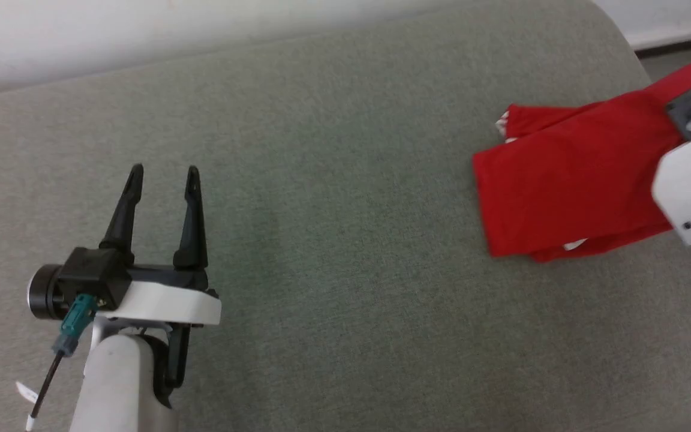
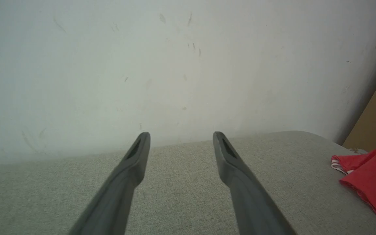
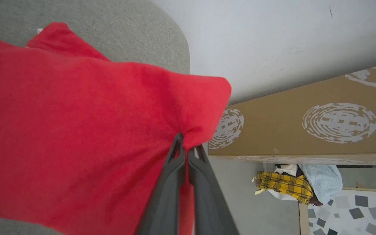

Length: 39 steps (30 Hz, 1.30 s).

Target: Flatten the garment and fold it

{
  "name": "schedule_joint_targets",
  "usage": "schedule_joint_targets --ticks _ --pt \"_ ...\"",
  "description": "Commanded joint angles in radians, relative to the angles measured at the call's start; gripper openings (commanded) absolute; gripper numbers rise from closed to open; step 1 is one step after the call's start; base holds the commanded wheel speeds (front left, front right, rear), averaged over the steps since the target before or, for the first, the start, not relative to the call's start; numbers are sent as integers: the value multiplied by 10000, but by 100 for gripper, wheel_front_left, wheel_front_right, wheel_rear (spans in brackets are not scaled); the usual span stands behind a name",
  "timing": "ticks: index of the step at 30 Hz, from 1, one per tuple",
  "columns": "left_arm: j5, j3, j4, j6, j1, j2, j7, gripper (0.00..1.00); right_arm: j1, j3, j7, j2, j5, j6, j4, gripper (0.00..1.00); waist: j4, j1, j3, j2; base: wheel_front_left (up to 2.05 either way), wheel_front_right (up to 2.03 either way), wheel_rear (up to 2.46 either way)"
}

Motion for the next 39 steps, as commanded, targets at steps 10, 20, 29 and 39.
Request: schedule_joint_targets --ticks 10,20,29,39 --pt "219 -227 60 -31 -683 333 -47 100 -1097 -1309 -1334 -424 -451 -23 2154 0 -299 -1 1463 -1 0 0 0" --pt "119 -432 278 -16 -718 288 -47 100 -1462 -2274 -2504 -168 -659 -23 3656 100 312 -1 1215 -1 0 0 0" --pt "-196 -525 684 9 -168 81 -47 100 -663 -3770 -3653 614 -351 -23 3696 100 920 -1 -237 -1 0 0 0" --pt "-583 -624 1285 94 676 -104 -47 100 1465 -4538 -5428 1858 1051 -23 1693 100 1708 -1 -1967 -1 0 0 0"
